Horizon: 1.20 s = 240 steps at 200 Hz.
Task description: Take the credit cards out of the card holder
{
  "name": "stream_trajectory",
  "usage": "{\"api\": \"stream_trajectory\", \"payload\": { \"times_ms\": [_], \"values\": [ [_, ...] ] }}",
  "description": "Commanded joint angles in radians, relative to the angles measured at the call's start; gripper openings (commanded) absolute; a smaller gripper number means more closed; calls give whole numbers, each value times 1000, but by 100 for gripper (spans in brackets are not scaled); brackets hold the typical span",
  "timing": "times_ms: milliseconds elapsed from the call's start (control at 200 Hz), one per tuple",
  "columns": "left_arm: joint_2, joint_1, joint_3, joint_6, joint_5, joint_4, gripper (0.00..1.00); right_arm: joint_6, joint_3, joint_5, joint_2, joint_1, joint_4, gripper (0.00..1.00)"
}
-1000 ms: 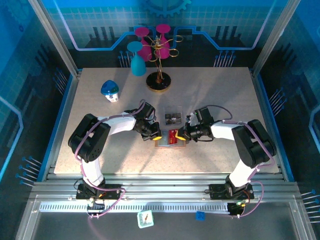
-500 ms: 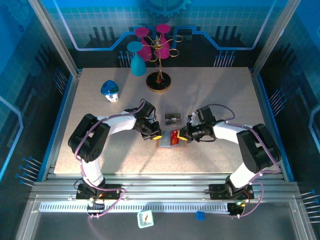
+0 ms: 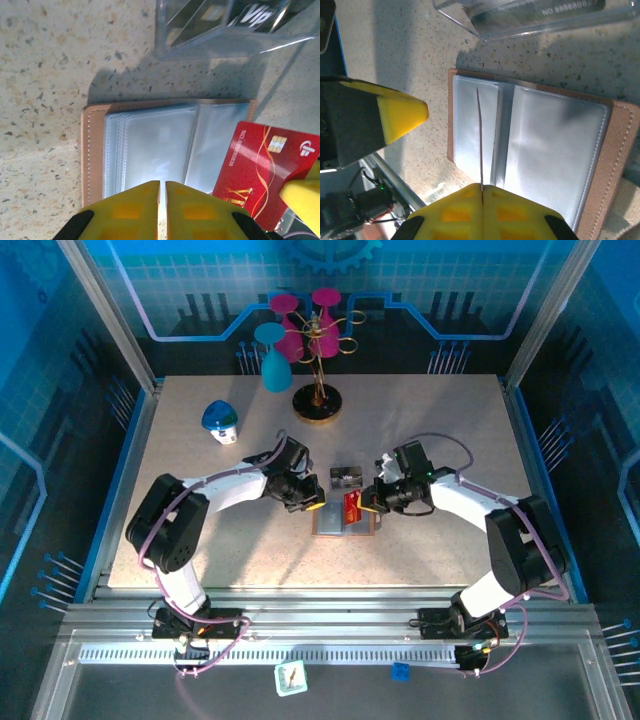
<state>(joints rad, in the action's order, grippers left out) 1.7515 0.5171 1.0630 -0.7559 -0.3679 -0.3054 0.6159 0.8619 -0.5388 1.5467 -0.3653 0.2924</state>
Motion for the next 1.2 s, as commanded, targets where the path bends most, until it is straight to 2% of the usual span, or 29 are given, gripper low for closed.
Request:
{"api": "stream_trajectory", "payload": {
  "times_ms": [0, 165, 380, 720, 960, 1196],
  "values": [
    [-49, -5, -29, 17, 32, 23, 11, -171, 87, 34, -22, 11, 132, 0],
    [-81, -17, -59, 8, 57, 45, 12, -405, 181, 56, -12, 11, 237, 0],
    [-135, -36, -120, -10, 84, 118, 12, -678, 363, 177, 67, 11, 412, 0],
    [-179, -54, -164, -8, 92, 158, 13, -1221, 566, 160, 170, -1, 558, 0],
    [-185, -64, -163, -8, 94, 150, 13, -1415, 768, 279, 307, -21, 707, 0],
    [-184, -72, -148, -7, 95, 139, 13, -1524, 940, 343, 412, -34, 766, 0]
  ]
}}
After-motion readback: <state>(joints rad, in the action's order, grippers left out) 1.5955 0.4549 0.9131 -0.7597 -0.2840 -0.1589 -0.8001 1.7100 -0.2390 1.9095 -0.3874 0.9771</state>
